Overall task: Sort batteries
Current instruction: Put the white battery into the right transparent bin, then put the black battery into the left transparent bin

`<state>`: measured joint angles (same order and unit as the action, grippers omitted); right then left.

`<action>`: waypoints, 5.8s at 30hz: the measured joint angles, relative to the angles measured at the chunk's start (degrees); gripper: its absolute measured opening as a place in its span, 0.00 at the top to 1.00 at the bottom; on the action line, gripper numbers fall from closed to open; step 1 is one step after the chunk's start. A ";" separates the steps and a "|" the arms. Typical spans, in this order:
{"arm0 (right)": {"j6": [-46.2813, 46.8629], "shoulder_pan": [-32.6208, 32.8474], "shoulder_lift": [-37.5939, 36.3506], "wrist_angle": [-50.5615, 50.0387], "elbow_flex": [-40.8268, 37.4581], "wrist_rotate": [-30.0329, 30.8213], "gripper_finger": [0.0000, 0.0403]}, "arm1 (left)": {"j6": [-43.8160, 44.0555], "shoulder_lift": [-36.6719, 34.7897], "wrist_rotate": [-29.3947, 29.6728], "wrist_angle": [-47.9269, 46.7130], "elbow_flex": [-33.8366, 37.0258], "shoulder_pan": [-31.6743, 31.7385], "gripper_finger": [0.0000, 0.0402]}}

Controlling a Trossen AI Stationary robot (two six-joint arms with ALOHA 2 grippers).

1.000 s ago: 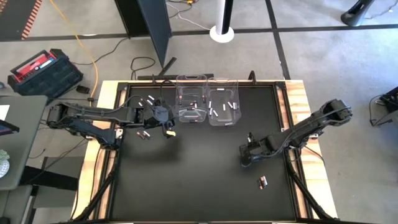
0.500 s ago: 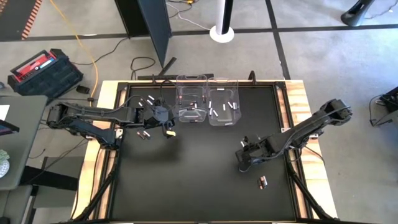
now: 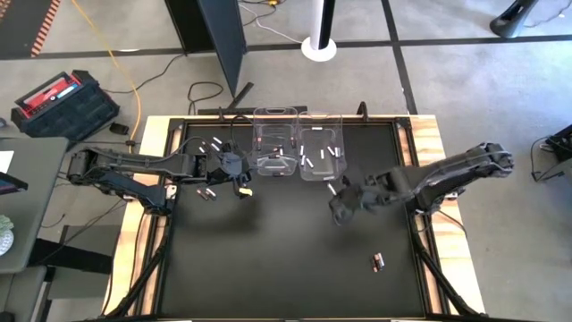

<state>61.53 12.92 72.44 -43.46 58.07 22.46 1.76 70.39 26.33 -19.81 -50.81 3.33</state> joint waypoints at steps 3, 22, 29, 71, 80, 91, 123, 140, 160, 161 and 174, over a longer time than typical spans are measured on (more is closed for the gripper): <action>-5.54 -5.39 -0.02 0.31 3.51 0.13 0.84 | 0.00 0.00 0.00 0.00 0.00 0.00 0.80; -26.46 -33.07 22.89 -0.03 29.00 -7.27 0.84 | 0.00 0.00 0.02 -0.05 0.00 0.00 0.80; -25.60 -37.25 34.95 -11.28 35.48 -13.85 0.84 | 0.00 0.00 0.02 -0.04 0.00 0.00 0.80; -27.54 -40.93 44.98 -13.36 35.37 -20.79 0.83 | 2.58 0.00 -0.46 -0.22 0.00 -0.02 0.80; -28.89 -40.33 44.98 -13.33 35.37 -20.76 0.83 | 2.58 0.00 -0.44 -0.22 0.00 -0.02 0.80; -28.06 -39.36 44.96 -13.34 35.37 -20.81 0.83 | 2.58 0.00 -0.42 -0.22 0.00 -0.02 0.80; -28.74 -36.19 22.82 -20.04 35.37 -11.88 0.55 | 2.58 0.00 -0.39 -0.83 0.00 -0.02 0.80; -2.81 -21.90 -0.14 -33.86 9.37 -2.98 0.55 | 2.56 0.00 -0.39 -0.79 0.00 -0.02 0.80; 3.68 -16.98 -7.98 -12.50 -23.91 -12.52 0.55 | 2.57 -0.01 -0.39 -0.17 0.00 -0.02 0.80; 3.13 -17.08 -7.98 -12.24 -24.61 -12.54 0.55 | 2.57 -0.01 -0.39 -0.19 0.00 -0.02 0.80; 0.91 -17.24 -4.71 0.22 -31.93 -13.30 0.55 | 4.42 0.00 -0.42 -0.17 0.00 -0.02 0.80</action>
<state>62.44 -4.32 67.73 -43.24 26.15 9.15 6.18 70.39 25.91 -19.99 -50.81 3.31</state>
